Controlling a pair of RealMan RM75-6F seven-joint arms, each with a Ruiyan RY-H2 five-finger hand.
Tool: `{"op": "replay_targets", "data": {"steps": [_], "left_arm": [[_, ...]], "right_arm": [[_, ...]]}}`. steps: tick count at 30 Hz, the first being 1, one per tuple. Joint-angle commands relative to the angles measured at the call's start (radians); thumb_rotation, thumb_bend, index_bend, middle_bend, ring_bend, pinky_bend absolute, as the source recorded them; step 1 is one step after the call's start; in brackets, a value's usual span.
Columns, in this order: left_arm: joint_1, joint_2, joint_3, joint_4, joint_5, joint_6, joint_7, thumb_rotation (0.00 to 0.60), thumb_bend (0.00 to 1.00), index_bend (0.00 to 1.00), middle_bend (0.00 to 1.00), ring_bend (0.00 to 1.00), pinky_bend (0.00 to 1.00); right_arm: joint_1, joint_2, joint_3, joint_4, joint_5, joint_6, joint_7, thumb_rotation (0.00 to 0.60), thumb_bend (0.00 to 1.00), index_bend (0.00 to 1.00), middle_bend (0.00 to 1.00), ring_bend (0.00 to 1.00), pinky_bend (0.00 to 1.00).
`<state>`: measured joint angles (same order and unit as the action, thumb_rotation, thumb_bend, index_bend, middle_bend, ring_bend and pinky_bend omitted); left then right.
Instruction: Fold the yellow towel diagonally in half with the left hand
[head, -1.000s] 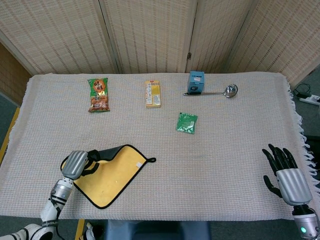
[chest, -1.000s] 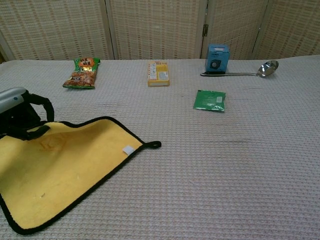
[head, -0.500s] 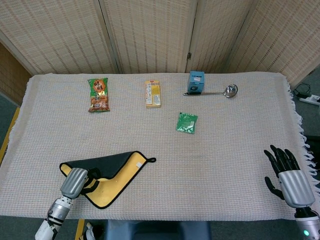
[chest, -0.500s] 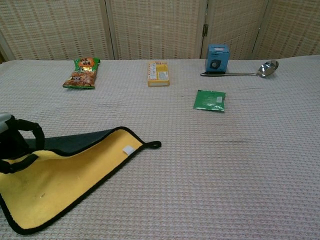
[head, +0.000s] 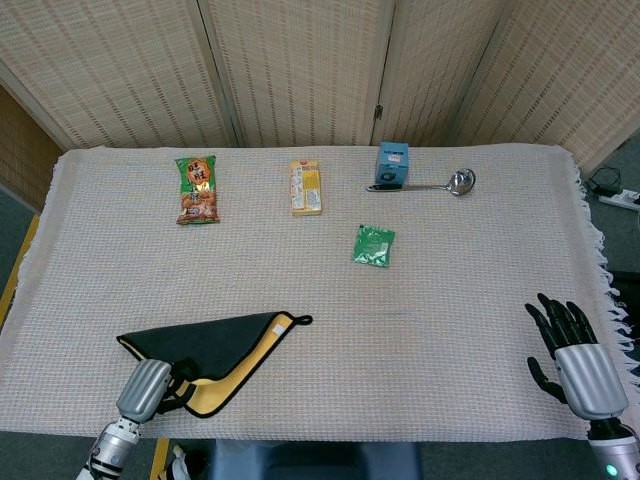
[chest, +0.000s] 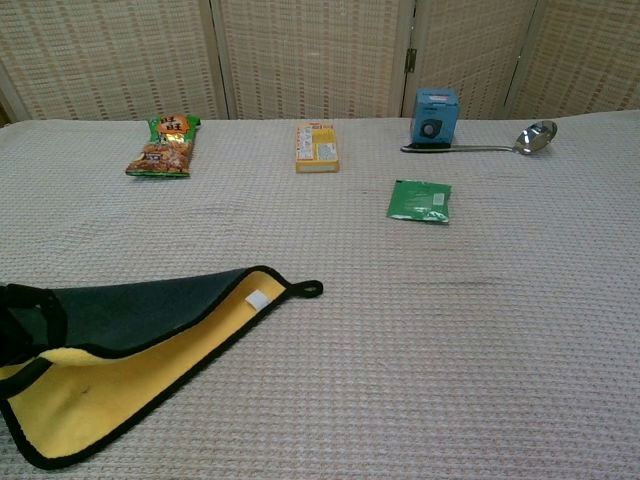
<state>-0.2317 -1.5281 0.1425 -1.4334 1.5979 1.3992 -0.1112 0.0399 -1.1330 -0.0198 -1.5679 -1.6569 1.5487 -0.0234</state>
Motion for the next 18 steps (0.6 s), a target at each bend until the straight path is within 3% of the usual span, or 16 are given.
{"op": "replay_targets", "data": {"steps": [1, 7, 14, 18], "left_arm": [[0.009, -0.006, 0.004, 0.0, 0.009, 0.007, 0.002, 0.6, 0.49, 0.59, 1.0, 1.0, 1.0], [0.017, -0.012, 0.006, -0.001, 0.025, 0.002, 0.021, 0.6, 0.49, 0.55, 1.0, 1.0, 1.0], [0.012, 0.013, 0.018, -0.007, 0.049, -0.02, 0.04, 0.6, 0.45, 0.29, 1.0, 1.0, 1.0], [0.008, 0.045, 0.025, -0.039, 0.066, -0.027, 0.058, 0.6, 0.4, 0.24, 1.0, 1.0, 1.0]], "right_arm": [[0.0, 0.0, -0.001, 0.001, -0.002, 0.001, 0.003, 0.6, 0.48, 0.0, 0.0, 0.0, 0.0], [-0.005, 0.003, -0.005, 0.0, -0.016, 0.012, 0.006, 0.6, 0.48, 0.0, 0.0, 0.0, 0.0], [-0.009, 0.002, 0.0, 0.001, -0.01, 0.017, 0.005, 0.6, 0.48, 0.0, 0.0, 0.0, 0.0], [-0.008, 0.001, 0.0, 0.001, -0.009, 0.014, 0.003, 0.6, 0.48, 0.0, 0.0, 0.0, 0.0]]}}
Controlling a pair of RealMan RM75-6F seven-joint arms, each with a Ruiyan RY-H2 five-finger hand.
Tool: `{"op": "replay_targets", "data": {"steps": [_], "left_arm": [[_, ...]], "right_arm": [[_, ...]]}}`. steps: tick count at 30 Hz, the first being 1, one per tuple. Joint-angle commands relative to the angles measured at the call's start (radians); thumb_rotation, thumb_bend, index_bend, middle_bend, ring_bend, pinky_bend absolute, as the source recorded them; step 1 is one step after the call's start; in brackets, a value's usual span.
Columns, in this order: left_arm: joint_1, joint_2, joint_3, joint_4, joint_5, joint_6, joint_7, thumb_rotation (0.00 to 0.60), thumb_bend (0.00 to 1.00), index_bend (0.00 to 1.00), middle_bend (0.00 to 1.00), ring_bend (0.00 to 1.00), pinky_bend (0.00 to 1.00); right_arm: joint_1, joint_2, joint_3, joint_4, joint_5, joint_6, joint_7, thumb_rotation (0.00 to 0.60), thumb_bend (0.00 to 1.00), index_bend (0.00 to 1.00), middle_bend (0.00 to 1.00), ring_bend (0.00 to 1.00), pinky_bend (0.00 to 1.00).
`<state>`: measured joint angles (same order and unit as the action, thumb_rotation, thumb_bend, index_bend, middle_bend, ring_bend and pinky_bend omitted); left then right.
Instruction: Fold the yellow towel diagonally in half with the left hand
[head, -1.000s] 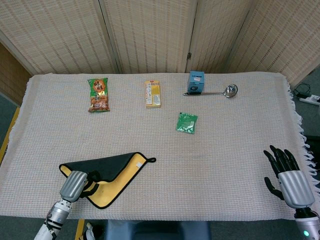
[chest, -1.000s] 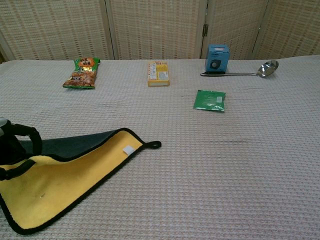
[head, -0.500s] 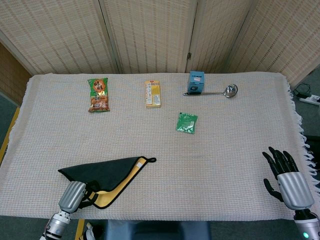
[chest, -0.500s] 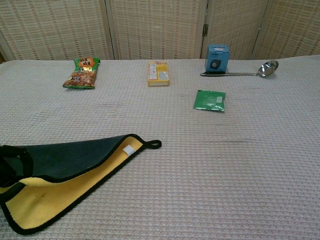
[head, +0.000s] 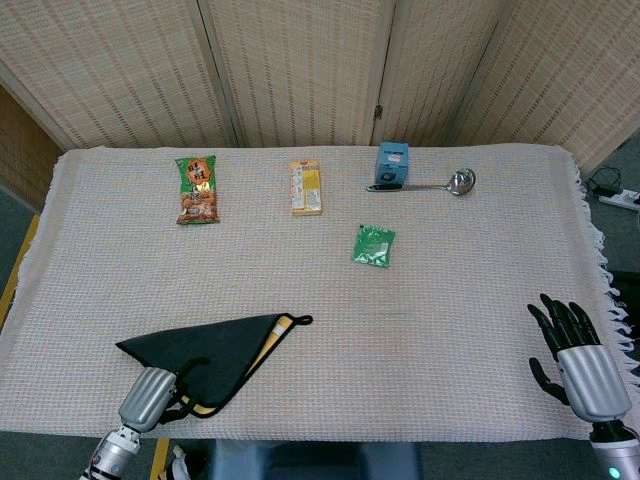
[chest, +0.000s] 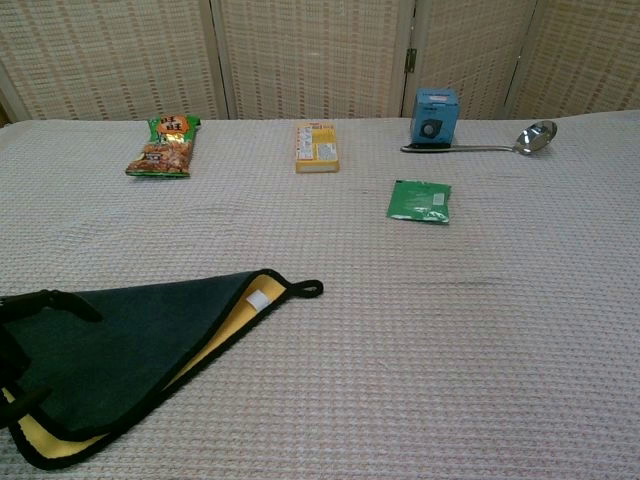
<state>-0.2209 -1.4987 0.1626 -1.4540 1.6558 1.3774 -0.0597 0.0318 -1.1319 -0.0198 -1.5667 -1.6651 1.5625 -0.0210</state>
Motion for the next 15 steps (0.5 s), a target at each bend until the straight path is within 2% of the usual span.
{"op": "replay_targets", "data": {"steps": [1, 6, 8, 10, 11, 12, 14, 15], "left_arm": [[-0.004, 0.022, 0.005, -0.026, 0.012, -0.005, 0.01, 0.6, 0.39, 0.24, 1.0, 1.0, 1.0], [0.0, 0.064, -0.001, -0.066, 0.03, 0.022, 0.024, 0.6, 0.38, 0.24, 1.0, 1.0, 1.0], [0.007, 0.086, -0.024, -0.067, 0.032, 0.062, 0.026, 0.6, 0.38, 0.26, 1.0, 1.0, 1.0], [0.011, 0.111, -0.058, -0.055, 0.013, 0.092, 0.029, 0.6, 0.38, 0.26, 0.94, 0.93, 0.98], [0.008, 0.127, -0.072, -0.049, -0.003, 0.09, 0.032, 0.6, 0.38, 0.25, 0.87, 0.85, 0.93], [0.001, 0.15, -0.092, -0.043, -0.029, 0.079, 0.028, 0.6, 0.38, 0.24, 0.75, 0.73, 0.82], [-0.013, 0.194, -0.125, -0.037, -0.078, 0.051, 0.013, 0.6, 0.38, 0.21, 0.48, 0.46, 0.52], [-0.018, 0.212, -0.137, -0.038, -0.099, 0.038, 0.006, 0.6, 0.38, 0.21, 0.4, 0.39, 0.44]], "right_arm": [[-0.001, 0.0, 0.0, 0.0, -0.001, 0.001, 0.0, 0.6, 0.48, 0.0, 0.0, 0.0, 0.0], [-0.004, 0.003, -0.001, -0.002, -0.009, 0.011, 0.002, 0.6, 0.48, 0.0, 0.0, 0.0, 0.0], [-0.006, 0.003, -0.002, -0.002, -0.013, 0.015, 0.002, 0.6, 0.48, 0.0, 0.0, 0.0, 0.0], [-0.008, 0.002, -0.003, -0.004, -0.015, 0.018, -0.002, 0.6, 0.48, 0.0, 0.0, 0.0, 0.0], [-0.008, 0.001, -0.002, -0.005, -0.016, 0.018, -0.004, 0.6, 0.48, 0.0, 0.0, 0.0, 0.0], [-0.008, -0.001, -0.001, -0.007, -0.016, 0.018, -0.009, 0.6, 0.48, 0.0, 0.0, 0.0, 0.0], [-0.008, -0.002, 0.001, -0.018, -0.015, 0.02, -0.016, 0.6, 0.48, 0.0, 0.0, 0.0, 0.0], [-0.007, -0.003, 0.004, -0.023, -0.014, 0.022, -0.02, 0.6, 0.48, 0.0, 0.0, 0.0, 0.0]]}}
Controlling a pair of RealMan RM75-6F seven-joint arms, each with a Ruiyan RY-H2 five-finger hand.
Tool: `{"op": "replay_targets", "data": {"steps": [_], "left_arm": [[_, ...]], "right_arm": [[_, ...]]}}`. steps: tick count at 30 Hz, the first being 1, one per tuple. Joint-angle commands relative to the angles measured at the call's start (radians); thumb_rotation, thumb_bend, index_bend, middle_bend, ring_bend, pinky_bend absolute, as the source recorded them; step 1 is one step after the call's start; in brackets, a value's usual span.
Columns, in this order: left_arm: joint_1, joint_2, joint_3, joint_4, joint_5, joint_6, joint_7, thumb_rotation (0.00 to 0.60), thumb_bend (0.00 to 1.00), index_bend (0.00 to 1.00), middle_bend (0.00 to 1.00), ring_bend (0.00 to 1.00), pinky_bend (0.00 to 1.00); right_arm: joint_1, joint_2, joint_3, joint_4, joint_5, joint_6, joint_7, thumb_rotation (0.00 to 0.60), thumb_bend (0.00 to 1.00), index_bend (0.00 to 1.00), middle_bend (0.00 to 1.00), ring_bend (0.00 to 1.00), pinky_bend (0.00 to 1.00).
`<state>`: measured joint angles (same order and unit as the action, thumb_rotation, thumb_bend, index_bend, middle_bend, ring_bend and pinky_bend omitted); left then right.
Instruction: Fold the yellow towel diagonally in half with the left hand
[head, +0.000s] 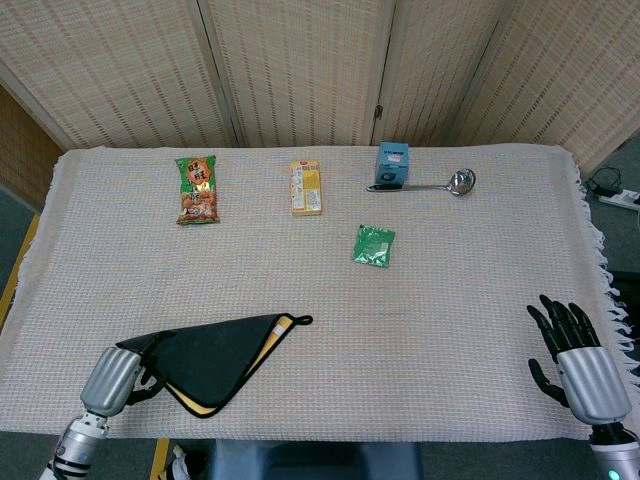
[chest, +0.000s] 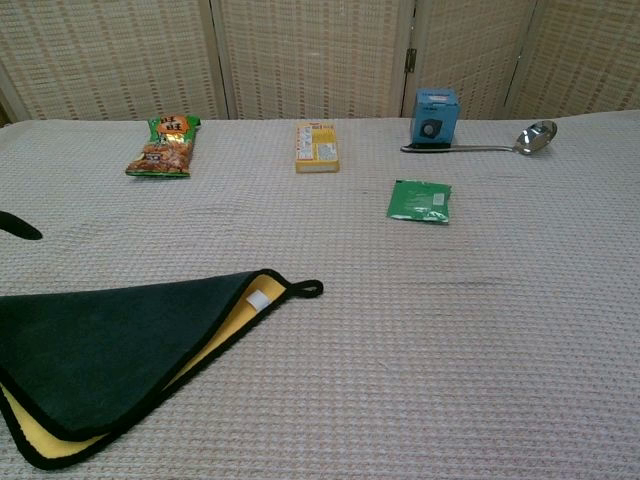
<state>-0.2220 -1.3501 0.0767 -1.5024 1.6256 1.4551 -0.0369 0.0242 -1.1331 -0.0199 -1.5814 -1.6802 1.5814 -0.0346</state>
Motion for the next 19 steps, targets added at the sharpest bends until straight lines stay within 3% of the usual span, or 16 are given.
{"op": "replay_targets", "data": {"steps": [1, 3, 5, 9, 19], "left_arm": [[-0.02, 0.084, -0.061, 0.006, -0.094, -0.055, -0.015, 0.6, 0.38, 0.21, 0.29, 0.26, 0.3], [-0.015, 0.129, -0.085, -0.02, -0.163, -0.077, 0.046, 0.6, 0.37, 0.18, 0.15, 0.1, 0.12], [0.001, 0.152, -0.106, -0.054, -0.222, -0.068, 0.091, 0.6, 0.36, 0.13, 0.08, 0.02, 0.03], [0.021, 0.179, -0.113, -0.089, -0.282, -0.081, 0.126, 0.6, 0.35, 0.11, 0.06, 0.01, 0.01], [0.052, 0.193, -0.095, -0.131, -0.178, 0.002, 0.141, 0.6, 0.32, 0.08, 0.06, 0.01, 0.01]], "right_arm": [[0.0, -0.003, 0.008, -0.014, 0.004, 0.004, -0.011, 0.6, 0.48, 0.0, 0.0, 0.0, 0.0], [0.002, -0.009, 0.019, -0.023, 0.016, 0.005, -0.028, 0.6, 0.48, 0.0, 0.0, 0.0, 0.0], [0.006, -0.016, 0.029, -0.028, 0.04, -0.01, -0.045, 0.6, 0.48, 0.0, 0.0, 0.0, 0.0], [0.017, -0.015, 0.033, -0.031, 0.064, -0.043, -0.06, 0.6, 0.48, 0.0, 0.0, 0.0, 0.0], [0.024, -0.013, 0.038, -0.058, 0.083, -0.065, -0.094, 0.6, 0.48, 0.0, 0.0, 0.0, 0.0]]}}
